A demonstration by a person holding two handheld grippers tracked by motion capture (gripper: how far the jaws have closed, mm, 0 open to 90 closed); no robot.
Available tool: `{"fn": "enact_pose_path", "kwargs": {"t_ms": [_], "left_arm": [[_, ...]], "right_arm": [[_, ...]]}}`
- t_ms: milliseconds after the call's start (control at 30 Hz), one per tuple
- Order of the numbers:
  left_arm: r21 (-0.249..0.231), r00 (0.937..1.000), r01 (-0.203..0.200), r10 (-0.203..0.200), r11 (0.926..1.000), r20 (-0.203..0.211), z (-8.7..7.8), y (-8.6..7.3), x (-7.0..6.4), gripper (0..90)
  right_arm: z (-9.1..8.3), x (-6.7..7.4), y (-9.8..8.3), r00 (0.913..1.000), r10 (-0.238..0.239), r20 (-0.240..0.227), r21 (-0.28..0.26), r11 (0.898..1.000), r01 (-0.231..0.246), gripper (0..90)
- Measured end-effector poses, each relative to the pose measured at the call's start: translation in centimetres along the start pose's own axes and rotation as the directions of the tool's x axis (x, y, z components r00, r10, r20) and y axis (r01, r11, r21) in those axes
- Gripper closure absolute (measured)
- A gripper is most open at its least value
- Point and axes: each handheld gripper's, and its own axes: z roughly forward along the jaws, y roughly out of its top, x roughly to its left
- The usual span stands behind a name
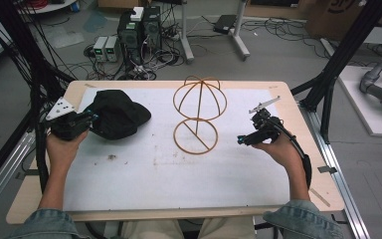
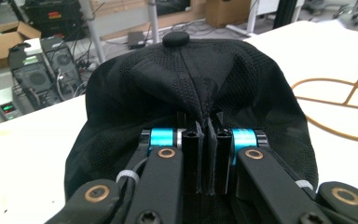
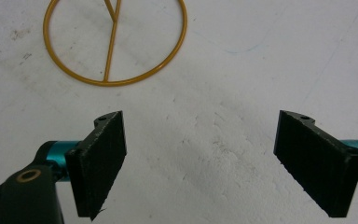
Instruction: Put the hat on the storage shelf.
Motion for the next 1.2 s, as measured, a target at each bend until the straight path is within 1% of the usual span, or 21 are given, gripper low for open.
{"fn": "enact_pose_path", "kwargs": {"t_ms": [200, 333, 400, 533, 567, 767, 900, 1133, 1200], "left_arm": [[-0.014, 0.9999, -0.005, 0.005, 0.9999, 0.012, 0.0, 0.4, -0.1, 86.5], [-0.017, 0.9996, -0.018, 0.018, 0.9997, 0.022, 0.2, 1.1, -0.1, 86.5], [-0.028, 0.9996, -0.017, 0.017, 0.9995, 0.023, 0.2, 1.5, -0.1, 86.5], [-0.036, 0.9992, -0.024, 0.025, 0.9991, 0.030, 0.3, 2.4, -0.2, 86.5], [-0.035, 0.9991, -0.031, 0.032, 0.9989, 0.028, 0.4, 2.7, -0.2, 86.5], [-0.053, 0.9987, -0.039, 0.040, 0.9978, 0.031, 0.8, 4.5, -0.3, 86.5], [-0.086, 0.9991, -0.029, 0.032, 0.9959, 0.028, 1.1, 5.6, -0.3, 86.5], [-0.140, 0.9981, 0.007, 0.002, 0.9901, 0.062, 1.6, 7.4, 0.0, 86.5], [-0.145, 0.9975, 0.015, -0.005, 0.9894, 0.071, 1.8, 8.0, 0.0, 86.5]], "right_arm": [[-0.1, -0.1, -0.1, 1.0000, 0.005, -0.001, -0.006, 1.000, -0.005, 16.5], [-0.2, -0.3, -0.2, 0.9999, 0.011, -0.002, -0.009, 1.000, -0.011, 16.5], [-0.3, -0.4, -0.3, 0.9999, 0.014, -0.002, -0.009, 1.000, -0.014, 16.5], [-0.3, -0.5, -0.3, 0.9999, 0.015, -0.004, -0.007, 1.000, -0.015, 16.5], [-0.3, -0.5, -0.3, 0.9997, 0.023, -0.009, -0.006, 1.000, -0.023, 16.5], [-0.2, -0.4, -0.3, 0.9997, 0.020, -0.013, -0.002, 1.000, -0.020, 16.5], [-0.2, -0.5, -0.3, 0.9997, 0.022, -0.015, -0.005, 1.000, -0.022, 16.5], [-0.3, -0.6, -0.5, 0.9995, 0.022, -0.022, -0.008, 1.000, -0.022, 16.5], [-0.3, -0.6, -0.6, 0.9994, 0.025, -0.025, -0.008, 1.000, -0.025, 16.5]]}}
